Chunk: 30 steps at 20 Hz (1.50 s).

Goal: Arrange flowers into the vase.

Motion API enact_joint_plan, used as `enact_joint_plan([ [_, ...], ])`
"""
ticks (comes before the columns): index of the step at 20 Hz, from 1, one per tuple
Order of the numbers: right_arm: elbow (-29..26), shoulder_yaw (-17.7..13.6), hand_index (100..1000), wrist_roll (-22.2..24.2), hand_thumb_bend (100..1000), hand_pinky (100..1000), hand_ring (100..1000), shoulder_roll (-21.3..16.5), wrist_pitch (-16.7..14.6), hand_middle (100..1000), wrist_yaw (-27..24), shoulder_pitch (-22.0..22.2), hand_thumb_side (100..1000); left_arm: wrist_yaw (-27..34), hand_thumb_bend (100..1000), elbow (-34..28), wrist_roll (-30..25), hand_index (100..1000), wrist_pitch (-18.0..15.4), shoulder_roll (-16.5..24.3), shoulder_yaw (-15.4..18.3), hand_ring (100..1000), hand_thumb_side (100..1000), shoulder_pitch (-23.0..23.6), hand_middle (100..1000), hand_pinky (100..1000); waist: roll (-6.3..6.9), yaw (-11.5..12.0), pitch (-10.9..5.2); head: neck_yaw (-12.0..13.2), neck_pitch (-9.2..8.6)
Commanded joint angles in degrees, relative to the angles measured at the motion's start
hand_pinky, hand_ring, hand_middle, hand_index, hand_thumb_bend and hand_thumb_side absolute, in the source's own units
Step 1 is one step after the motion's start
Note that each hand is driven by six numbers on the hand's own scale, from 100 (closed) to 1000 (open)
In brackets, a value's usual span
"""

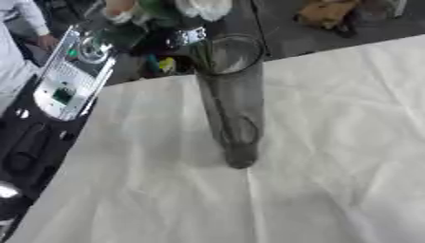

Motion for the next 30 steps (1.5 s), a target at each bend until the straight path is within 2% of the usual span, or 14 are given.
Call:
enact_joint_plan([
  [1, -1.1, -0.1, 809, 0.0, 100, 868, 682, -0.4, 0.2, 495, 0.2, -0.4, 1000, 0.6, 519, -0.1, 0.2, 1000, 0.0, 1.8, 0.5, 930, 1000, -1.4, 973, 852, 0.42, 0.0, -2.26, 0.2, -0.23],
  [5, -1.1, 0.0, 809, 0.0, 100, 868, 681, -0.4, 0.2, 495, 0.2, -0.4, 1000, -0.5, 578, 0.3, -1.0, 1000, -0.3, 1.9, 0.7, 934, 1000, -2.0, 976, 861, 0.54, 0.0, -2.37, 0.3, -0.08],
  [10, -1.1, -0.1, 809, 0.0, 100, 868, 681, -0.4, 0.3, 495, 0.2, -0.3, 1000, -0.9, 578, 0.7, -1.7, 1000, -0.8, 1.9, 0.9, 934, 1000, -2.2, 976, 861, 0.59, 0.0, -2.4, 0.3, -0.01],
  [11, -1.1, -0.1, 809, 0.0, 100, 868, 682, -0.5, 0.3, 495, 0.2, -0.3, 1000, -1.1, 632, 0.9, -1.9, 1000, -0.8, 2.1, 0.7, 942, 1000, -2.1, 984, 885, 0.64, 0.0, -2.39, 0.3, 0.02],
  [12, -1.1, -0.1, 809, 0.0, 100, 869, 682, -0.5, 0.3, 495, 0.2, -0.3, 1000, -1.5, 638, 1.0, -2.4, 1000, -0.8, 2.4, 0.2, 944, 1000, -1.9, 987, 890, 0.68, -0.1, -2.37, 0.4, 0.06],
  [20, -1.1, -0.1, 808, 0.0, 100, 869, 681, -0.4, 0.5, 493, 0.3, -0.3, 1000, -5.2, 620, 1.0, -7.9, 1000, -1.0, 2.6, 0.5, 952, 1000, -1.6, 1000, 909, 0.64, 0.1, -2.28, 0.3, 0.07],
  [26, -1.1, 0.0, 808, 0.0, 100, 869, 682, -0.4, 0.6, 493, 0.4, -0.3, 1000, -3.0, 693, 0.6, -10.5, 1000, -0.4, 2.6, 1.1, 962, 1000, -1.7, 1000, 942, 0.62, 0.3, -2.26, 0.3, 0.04],
  [30, -1.1, 0.0, 808, 0.0, 100, 870, 682, -0.4, 0.7, 493, 0.3, -0.3, 1000, -3.7, 680, 0.0, -11.1, 1000, -0.1, 3.0, 1.3, 960, 1000, -1.6, 1000, 945, 0.64, 0.3, -2.33, 0.3, 0.13],
])
